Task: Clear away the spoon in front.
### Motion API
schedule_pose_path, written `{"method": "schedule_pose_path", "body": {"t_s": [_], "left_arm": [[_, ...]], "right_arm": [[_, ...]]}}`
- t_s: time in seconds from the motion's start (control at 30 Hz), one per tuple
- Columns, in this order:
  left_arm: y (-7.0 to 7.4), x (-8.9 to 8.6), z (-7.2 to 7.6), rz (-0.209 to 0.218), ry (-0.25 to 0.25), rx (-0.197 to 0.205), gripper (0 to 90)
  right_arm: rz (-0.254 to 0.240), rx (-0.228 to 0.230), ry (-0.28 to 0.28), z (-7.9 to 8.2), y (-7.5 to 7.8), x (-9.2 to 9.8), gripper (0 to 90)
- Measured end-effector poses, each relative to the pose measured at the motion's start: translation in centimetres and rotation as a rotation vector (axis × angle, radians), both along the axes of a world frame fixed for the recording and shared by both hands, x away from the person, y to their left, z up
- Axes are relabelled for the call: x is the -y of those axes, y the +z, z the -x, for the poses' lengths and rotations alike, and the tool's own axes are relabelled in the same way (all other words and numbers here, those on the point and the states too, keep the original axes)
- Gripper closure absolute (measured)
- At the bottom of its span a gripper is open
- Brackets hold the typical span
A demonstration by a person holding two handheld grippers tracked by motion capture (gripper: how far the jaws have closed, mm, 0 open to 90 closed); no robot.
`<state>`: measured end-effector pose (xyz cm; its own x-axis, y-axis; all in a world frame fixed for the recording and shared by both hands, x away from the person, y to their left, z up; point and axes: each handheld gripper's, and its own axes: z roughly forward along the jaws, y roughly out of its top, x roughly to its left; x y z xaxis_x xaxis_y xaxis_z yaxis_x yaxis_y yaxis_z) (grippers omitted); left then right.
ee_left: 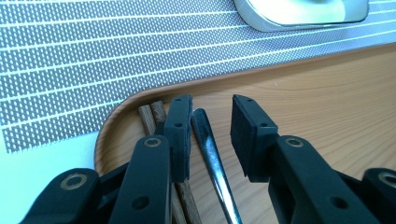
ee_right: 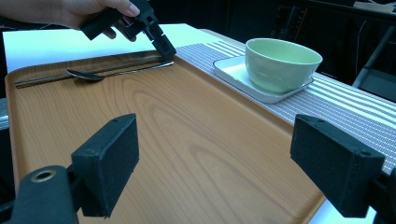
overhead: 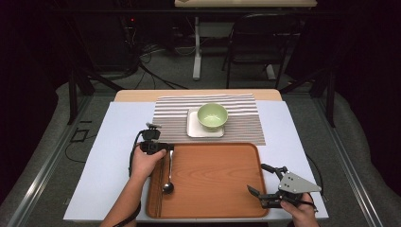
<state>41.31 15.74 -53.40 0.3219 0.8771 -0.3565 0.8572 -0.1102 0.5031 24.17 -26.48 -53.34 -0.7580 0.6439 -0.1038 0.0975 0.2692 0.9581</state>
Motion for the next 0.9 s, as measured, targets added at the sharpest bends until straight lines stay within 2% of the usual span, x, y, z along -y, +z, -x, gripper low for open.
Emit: {"method": "schedule_pose_path", "body": {"t_s": [0.23,0.37,0.43,0.53,0.67,0.9], "left_arm": [[0.8,0.4,0.4,-0.02,0.0,0.05,58.8],[1.4,0.7,0.7,-0.046,0.004,0.105,52.1],[1.6,0.7,0.9,-0.045,-0.007,0.146,47.9],[2.1,0.9,1.1,-0.053,-0.012,0.182,43.3],[2.9,1.3,1.3,-0.065,-0.021,0.206,39.0],[3.7,1.8,1.5,-0.07,-0.026,0.236,38.1]], "right_arm": [[-0.001,-0.001,0.0,0.0,0.0,0.0,14.9],[-0.001,0.0,-0.002,0.0,0.0,0.0,14.9],[0.0,0.0,-0.002,0.0,0.0,0.0,14.9],[0.0,0.0,-0.003,0.0,0.0,0.0,14.9],[-0.001,0.0,-0.001,0.0,0.0,0.0,14.9],[-0.002,-0.003,-0.003,0.0,0.0,0.0,14.9]]}}
